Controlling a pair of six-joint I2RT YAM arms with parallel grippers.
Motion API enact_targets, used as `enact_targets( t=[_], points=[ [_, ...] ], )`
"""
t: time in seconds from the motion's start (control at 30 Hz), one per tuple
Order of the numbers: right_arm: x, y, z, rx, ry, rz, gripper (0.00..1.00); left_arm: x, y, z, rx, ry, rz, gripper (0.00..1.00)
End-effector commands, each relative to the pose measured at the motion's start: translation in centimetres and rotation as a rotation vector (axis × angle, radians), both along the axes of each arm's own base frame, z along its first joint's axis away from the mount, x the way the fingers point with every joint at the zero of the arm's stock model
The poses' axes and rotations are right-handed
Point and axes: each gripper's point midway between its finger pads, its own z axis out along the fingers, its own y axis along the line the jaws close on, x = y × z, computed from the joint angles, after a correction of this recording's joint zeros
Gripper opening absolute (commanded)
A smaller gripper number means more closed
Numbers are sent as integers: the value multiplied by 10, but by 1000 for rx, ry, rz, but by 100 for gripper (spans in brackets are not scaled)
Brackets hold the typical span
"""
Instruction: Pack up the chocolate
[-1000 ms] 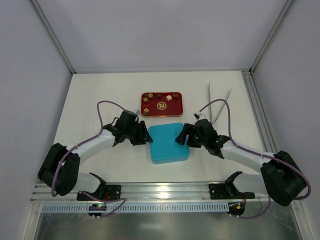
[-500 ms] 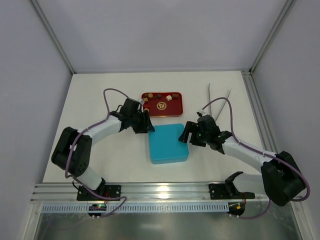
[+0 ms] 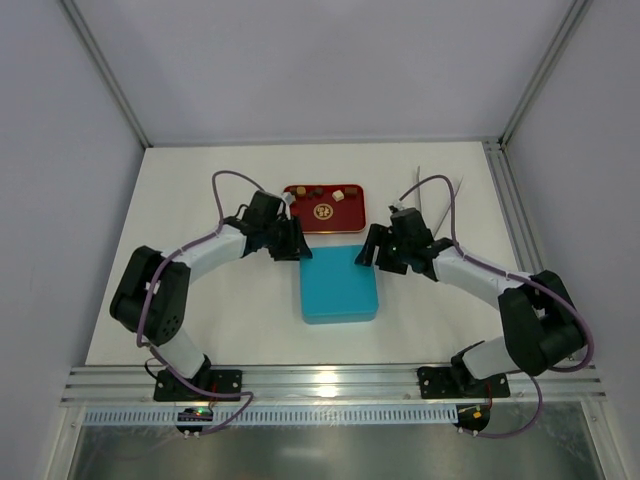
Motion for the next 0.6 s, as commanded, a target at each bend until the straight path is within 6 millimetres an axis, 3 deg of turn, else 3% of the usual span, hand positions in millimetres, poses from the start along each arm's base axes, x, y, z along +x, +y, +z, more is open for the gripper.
enact_targets(
  t=[0.0,0.13,0.27,0.37,0.47,0.57],
  points=[
    [1,-13,-21,-91,34,-19,72,-50,64,-76,335,208,-2,41],
    [-4,-15,-45,-112,93,-27,58,-53,65,-76,334,214,-2,41],
    [-22,-19,-72,-113,156,-33,47,-57,65,-78,329,218,0,41],
    [-26,-20,-77,-107,163,-34,41,-59,64,-79,319,223,1,41],
    [-27,-20,-76,-102,153,-33,49,-59,64,-76,307,215,6,41],
    [-21,-14,-60,-67,116,-23,52,-56,62,-67,291,191,9,43]
  ],
)
